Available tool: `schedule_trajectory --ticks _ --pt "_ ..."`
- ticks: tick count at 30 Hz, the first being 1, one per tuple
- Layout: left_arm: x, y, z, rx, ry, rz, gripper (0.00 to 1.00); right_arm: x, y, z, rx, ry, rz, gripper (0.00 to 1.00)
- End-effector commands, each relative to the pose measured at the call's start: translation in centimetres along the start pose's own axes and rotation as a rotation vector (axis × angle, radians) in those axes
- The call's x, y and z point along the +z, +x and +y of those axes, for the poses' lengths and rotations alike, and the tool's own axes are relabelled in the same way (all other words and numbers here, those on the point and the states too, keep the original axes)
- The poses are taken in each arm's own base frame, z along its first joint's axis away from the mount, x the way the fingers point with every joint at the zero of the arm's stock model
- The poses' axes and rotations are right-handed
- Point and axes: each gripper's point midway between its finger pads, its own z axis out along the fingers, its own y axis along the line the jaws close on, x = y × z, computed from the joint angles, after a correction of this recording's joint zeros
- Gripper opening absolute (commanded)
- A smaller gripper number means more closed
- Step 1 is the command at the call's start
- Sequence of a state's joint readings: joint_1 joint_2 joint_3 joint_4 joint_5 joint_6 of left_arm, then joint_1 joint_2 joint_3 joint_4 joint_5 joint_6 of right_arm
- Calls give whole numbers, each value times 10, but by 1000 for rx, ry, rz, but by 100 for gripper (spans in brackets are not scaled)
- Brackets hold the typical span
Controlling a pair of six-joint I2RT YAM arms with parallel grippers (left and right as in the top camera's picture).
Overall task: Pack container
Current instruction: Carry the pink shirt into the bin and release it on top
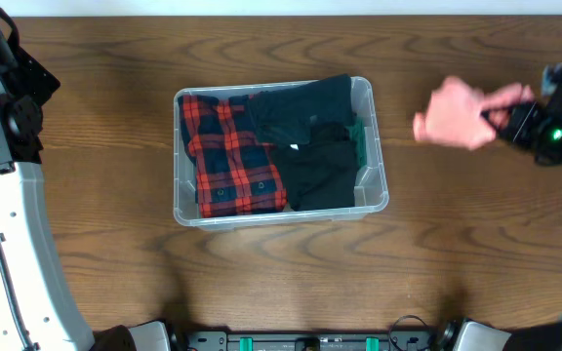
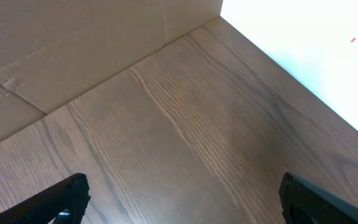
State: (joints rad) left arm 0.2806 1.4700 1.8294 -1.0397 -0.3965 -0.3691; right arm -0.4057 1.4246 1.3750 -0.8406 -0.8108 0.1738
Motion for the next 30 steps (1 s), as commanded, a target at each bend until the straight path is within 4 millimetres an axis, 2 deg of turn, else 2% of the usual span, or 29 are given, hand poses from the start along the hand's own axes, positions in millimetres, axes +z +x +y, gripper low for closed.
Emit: schedule_trajectory --ticks 1,3,6,10,12,14,17,20,22,25,30 --pt "2 -1 3 -2 -19 -3 98 -10 -8 90 -45 -360 19 1" --pt "2 -1 3 -2 -19 -3 98 -8 -10 121 -83 -467 30 1" --pt "2 -1 3 -2 -19 -4 98 7 -3 165 -212 -568 45 1" --pt "2 -1 3 -3 -19 -3 98 37 25 220 -378 -713 99 1" --pt "2 -1 3 -2 -19 -3 98 57 44 236 -406 -764 152 1" --pt "2 -1 3 -2 -19 -3 98 80 62 243 -413 -792 211 1" --pt "2 -1 3 -2 -19 -3 98 116 90 241 -403 -805 303 1" --pt "2 -1 3 -2 -19 -3 98 153 123 224 -372 -783 415 1" --pt "2 -1 3 -2 -19 -3 98 174 142 207 -347 -754 482 1" --pt "2 -1 3 -2 -19 -3 98 200 160 176 -261 -695 568 1" --pt "2 -1 3 -2 -19 -3 98 225 187 125 -166 -537 670 1"
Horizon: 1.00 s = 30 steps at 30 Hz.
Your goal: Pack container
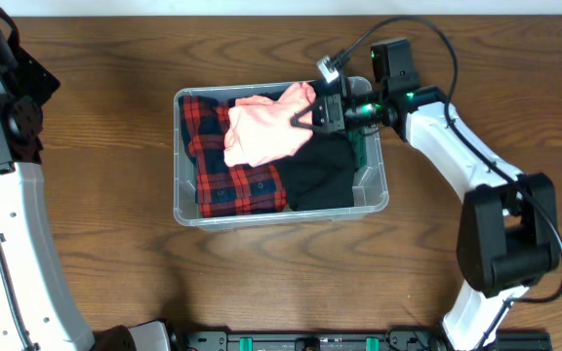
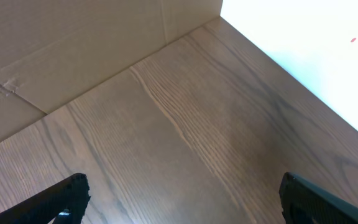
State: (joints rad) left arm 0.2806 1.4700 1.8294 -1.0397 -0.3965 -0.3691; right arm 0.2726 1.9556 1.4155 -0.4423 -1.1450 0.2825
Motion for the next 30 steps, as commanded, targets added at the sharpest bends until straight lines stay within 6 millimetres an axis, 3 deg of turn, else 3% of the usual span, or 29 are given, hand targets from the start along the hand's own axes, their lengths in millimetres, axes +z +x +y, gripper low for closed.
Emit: schedule_trajectory --ticks 1,4,7,10,14,16,17,20,26,30 --pt "2 -1 3 -2 -19 -3 98 4 14 -36 15 105 40 1" --pt "2 -1 3 -2 -19 -3 98 -2 37 -61 51 252 108 1" --pt "2 -1 3 -2 -19 -3 98 -10 49 -58 16 291 149 12" --pt "2 -1 3 -3 -19 -3 98 -22 48 -48 -21 357 141 26" --pt "2 -1 3 -2 -19 -3 98 -45 33 -23 -123 447 72 57" --pt "2 -1 3 -2 -19 -3 98 -65 18 -4 -206 537 3 89" --pt "2 -1 3 -2 -19 -3 98 -73 13 2 -236 572 -25 97" --pt "2 -1 3 -2 -19 -3 98 -96 -5 29 -347 647 -125 99" --pt "2 -1 3 -2 -19 -3 98 -119 -28 87 -597 640 -265 99" --pt "2 -1 3 -2 -19 -3 98 -131 -41 108 -674 656 -352 99"
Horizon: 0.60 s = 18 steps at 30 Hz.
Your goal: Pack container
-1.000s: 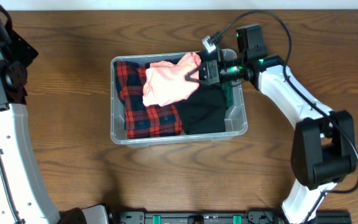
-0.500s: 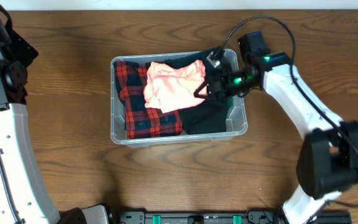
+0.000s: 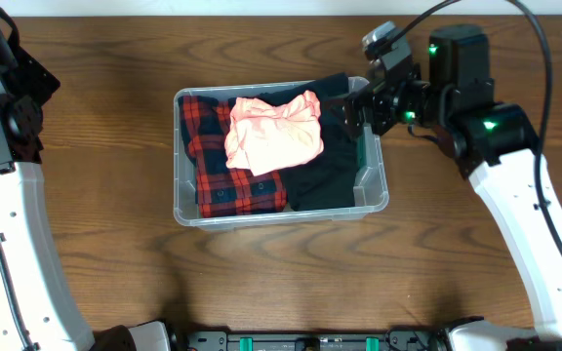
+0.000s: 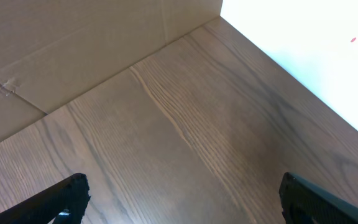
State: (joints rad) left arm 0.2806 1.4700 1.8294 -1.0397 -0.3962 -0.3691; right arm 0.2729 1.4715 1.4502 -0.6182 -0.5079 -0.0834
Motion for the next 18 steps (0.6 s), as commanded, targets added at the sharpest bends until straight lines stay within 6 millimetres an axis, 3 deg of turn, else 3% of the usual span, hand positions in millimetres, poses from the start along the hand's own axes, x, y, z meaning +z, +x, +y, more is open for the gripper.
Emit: schedule_trajectory --ticks 1,9,15,18 --pt "2 -1 3 -2 -19 -3 98 -15 -19 -3 -62 52 -63 99" --pt "2 -1 3 -2 -19 -3 98 -24 -29 -3 -1 60 -105 99" --pt "2 -1 3 -2 -19 -3 98 -68 -42 -14 5 134 -185 99" --pt "2 -1 3 -2 -19 -3 98 -96 -43 -14 -76 195 -205 99"
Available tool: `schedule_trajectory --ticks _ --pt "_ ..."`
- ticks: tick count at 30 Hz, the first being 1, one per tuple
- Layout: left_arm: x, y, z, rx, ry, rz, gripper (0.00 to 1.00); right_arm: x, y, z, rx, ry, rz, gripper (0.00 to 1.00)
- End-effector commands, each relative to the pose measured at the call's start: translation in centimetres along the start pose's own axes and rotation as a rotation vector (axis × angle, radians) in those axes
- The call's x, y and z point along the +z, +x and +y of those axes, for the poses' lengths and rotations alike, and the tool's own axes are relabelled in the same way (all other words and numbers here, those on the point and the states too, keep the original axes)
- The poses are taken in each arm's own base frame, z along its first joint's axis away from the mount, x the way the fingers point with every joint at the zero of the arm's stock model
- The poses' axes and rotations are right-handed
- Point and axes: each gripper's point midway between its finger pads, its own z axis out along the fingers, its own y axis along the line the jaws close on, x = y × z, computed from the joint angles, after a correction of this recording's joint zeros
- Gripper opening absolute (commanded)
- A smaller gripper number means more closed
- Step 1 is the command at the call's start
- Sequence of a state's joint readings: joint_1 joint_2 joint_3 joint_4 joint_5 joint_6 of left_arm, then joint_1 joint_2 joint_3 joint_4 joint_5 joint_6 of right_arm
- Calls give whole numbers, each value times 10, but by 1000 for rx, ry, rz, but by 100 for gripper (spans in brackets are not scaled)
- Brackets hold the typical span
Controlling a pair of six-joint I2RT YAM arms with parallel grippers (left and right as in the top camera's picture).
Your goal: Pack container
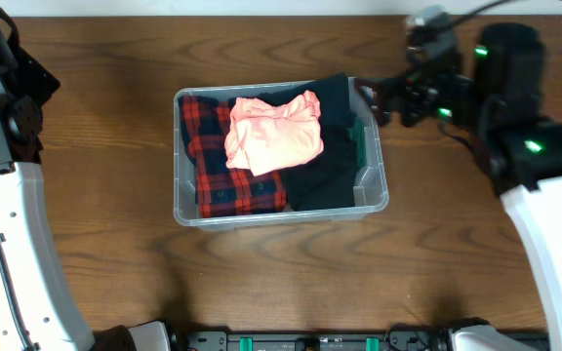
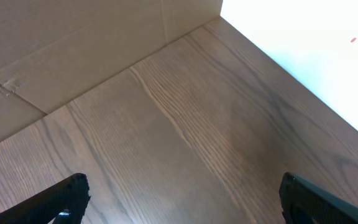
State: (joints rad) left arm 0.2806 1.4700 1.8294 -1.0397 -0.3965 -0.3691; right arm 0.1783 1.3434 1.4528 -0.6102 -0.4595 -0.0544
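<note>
A clear plastic container (image 1: 279,216) stands mid-table in the overhead view. Inside lie a red-and-black plaid shirt (image 1: 230,183) on the left and dark garments (image 1: 325,168) on the right. A pink garment (image 1: 273,132) lies loose on top of them. My right gripper (image 1: 377,101) hovers just outside the container's far right corner, open and empty. In the left wrist view my left gripper (image 2: 182,202) is open over bare wood, its fingers (image 2: 67,194) wide apart. The left arm (image 1: 3,107) stands at the far left.
The wooden table (image 1: 457,253) surrounds the container on all sides. A cardboard wall (image 2: 55,50) and a bright white area (image 2: 303,43) border the table in the left wrist view. The right arm's body (image 1: 525,136) reaches in from the right.
My right gripper has moved right, from over the container's right part to just beyond its far right corner. The pink garment lies where it did. The left arm is unmoved.
At first my right gripper held the pink garment over the table far to the right. Then it held it over the container. Then the garment lay on the clothes, released, with the gripper beside it. Now the gripper is outside the container.
</note>
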Motion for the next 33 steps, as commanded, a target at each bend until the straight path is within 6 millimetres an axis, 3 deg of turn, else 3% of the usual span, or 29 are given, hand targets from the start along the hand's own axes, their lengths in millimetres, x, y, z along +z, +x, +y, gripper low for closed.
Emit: schedule_trajectory --ticks 1,4,10,17,23,28,33 --pt "2 -1 3 -2 -19 -3 98 -43 -20 -2 -120 89 -76 99" --pt "2 -1 3 -2 -19 -3 98 -68 -19 -12 -167 206 -73 99" --pt "2 -1 3 -2 -19 -3 98 -99 -22 -5 -181 260 -109 99" --pt "2 -1 3 -2 -19 -3 98 -113 -13 -9 -174 325 -107 99" --pt "2 -1 3 -2 -19 -3 98 -128 -6 1 -220 343 -281 99" --pt "2 -1 3 -2 -19 -3 98 -144 36 12 -261 358 -408 99" --pt "2 -1 3 -3 -19 -3 98 -152 85 20 -263 359 -413 99"
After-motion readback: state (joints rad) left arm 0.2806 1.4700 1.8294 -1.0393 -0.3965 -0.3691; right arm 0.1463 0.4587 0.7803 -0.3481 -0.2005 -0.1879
